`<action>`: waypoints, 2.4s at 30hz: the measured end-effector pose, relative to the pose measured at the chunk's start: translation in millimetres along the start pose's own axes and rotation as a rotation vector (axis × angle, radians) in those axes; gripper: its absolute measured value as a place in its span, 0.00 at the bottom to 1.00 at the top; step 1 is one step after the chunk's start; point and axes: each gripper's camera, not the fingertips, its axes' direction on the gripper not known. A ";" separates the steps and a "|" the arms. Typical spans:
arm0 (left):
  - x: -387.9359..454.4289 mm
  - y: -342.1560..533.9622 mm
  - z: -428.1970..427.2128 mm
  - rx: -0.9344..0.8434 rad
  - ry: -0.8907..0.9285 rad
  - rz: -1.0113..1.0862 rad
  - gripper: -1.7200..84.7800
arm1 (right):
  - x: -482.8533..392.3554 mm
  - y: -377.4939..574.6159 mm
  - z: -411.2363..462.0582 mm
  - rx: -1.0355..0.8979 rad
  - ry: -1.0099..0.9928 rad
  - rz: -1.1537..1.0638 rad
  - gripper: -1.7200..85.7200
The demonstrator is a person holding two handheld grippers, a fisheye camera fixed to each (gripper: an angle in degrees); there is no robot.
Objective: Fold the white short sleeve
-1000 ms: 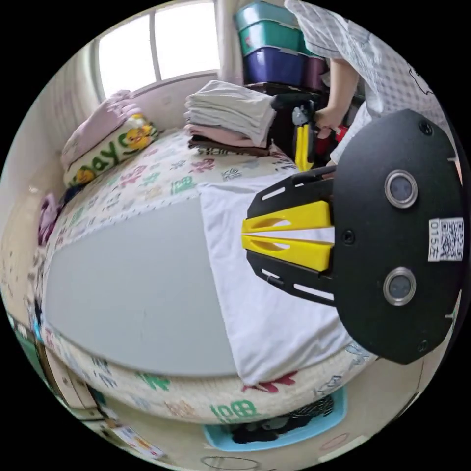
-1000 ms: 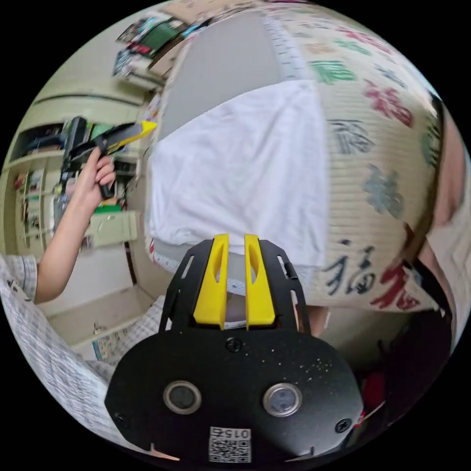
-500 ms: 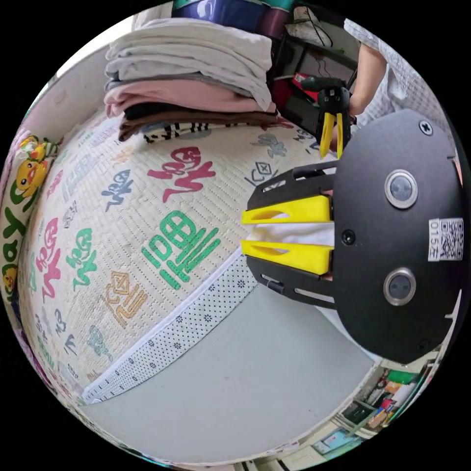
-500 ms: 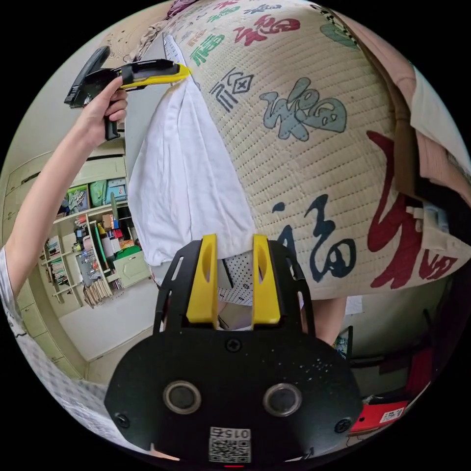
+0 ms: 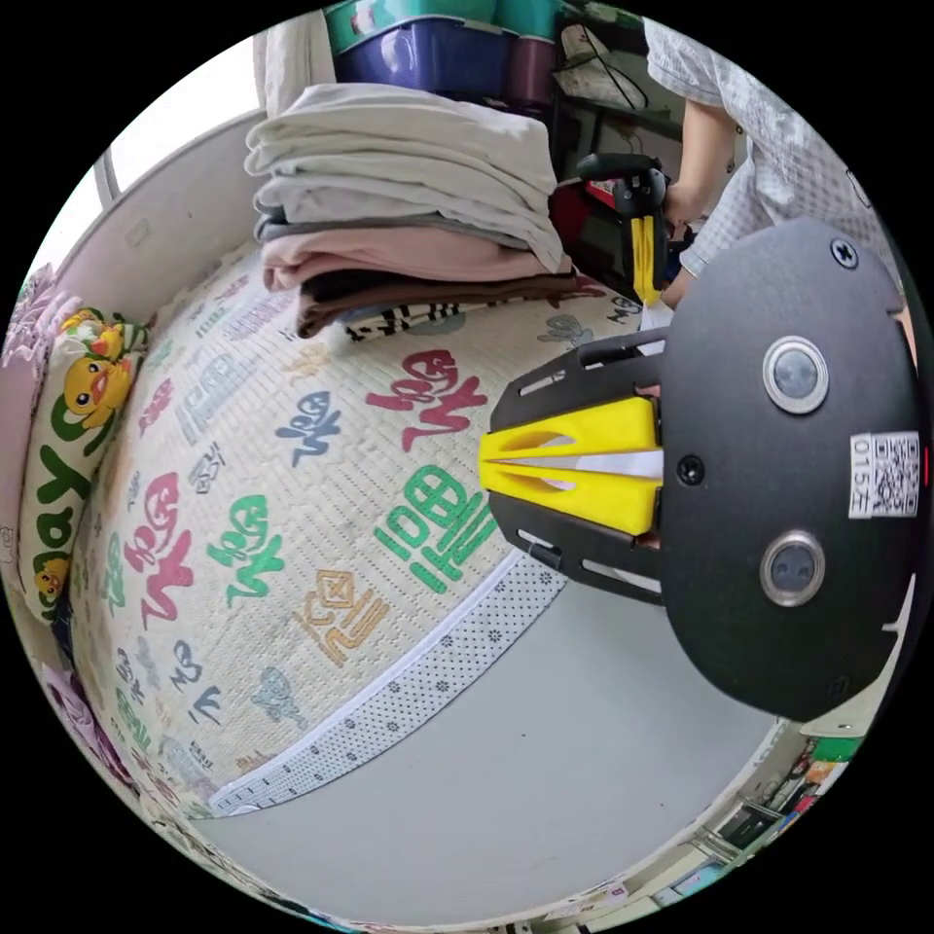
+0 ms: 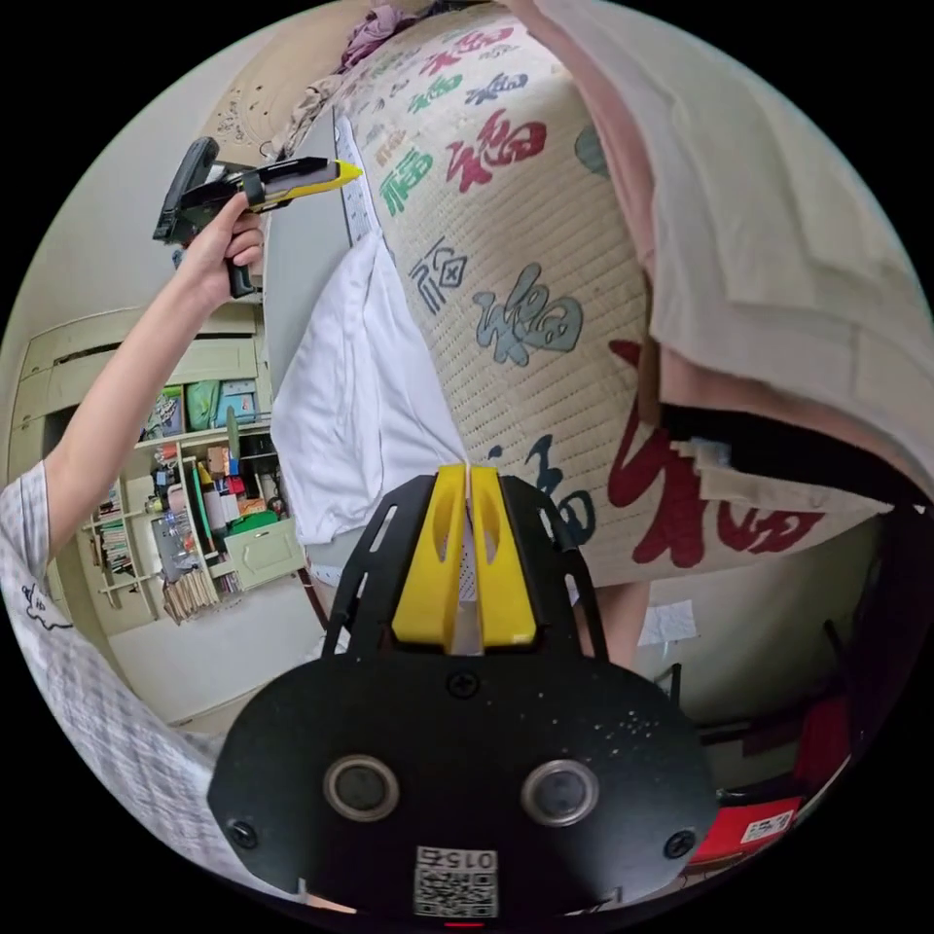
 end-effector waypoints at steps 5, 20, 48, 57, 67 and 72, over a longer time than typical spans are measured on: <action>-7.0 -3.9 4.4 -0.102 0.036 0.009 0.03 | 8.0 -5.5 -13.0 -0.040 0.044 -0.015 0.02; -44.2 27.2 47.1 -0.259 0.000 0.045 0.03 | -15.0 -11.5 -1.8 -0.069 0.015 0.046 0.02; -395.7 553.7 -116.8 0.480 0.410 -0.723 0.08 | -492.3 -67.4 285.4 -0.647 -0.187 -0.634 0.02; -408.4 628.0 -110.2 0.541 0.373 -0.916 0.11 | -573.6 -85.9 312.9 -0.698 -0.063 -0.669 0.02; -424.8 627.0 -116.2 0.341 0.153 -0.808 0.02 | -652.8 -105.5 399.4 -0.775 0.008 -0.610 0.02; -425.4 624.4 -125.1 0.279 0.062 -0.748 0.01 | -679.8 -115.4 423.0 -0.788 0.000 -0.531 0.03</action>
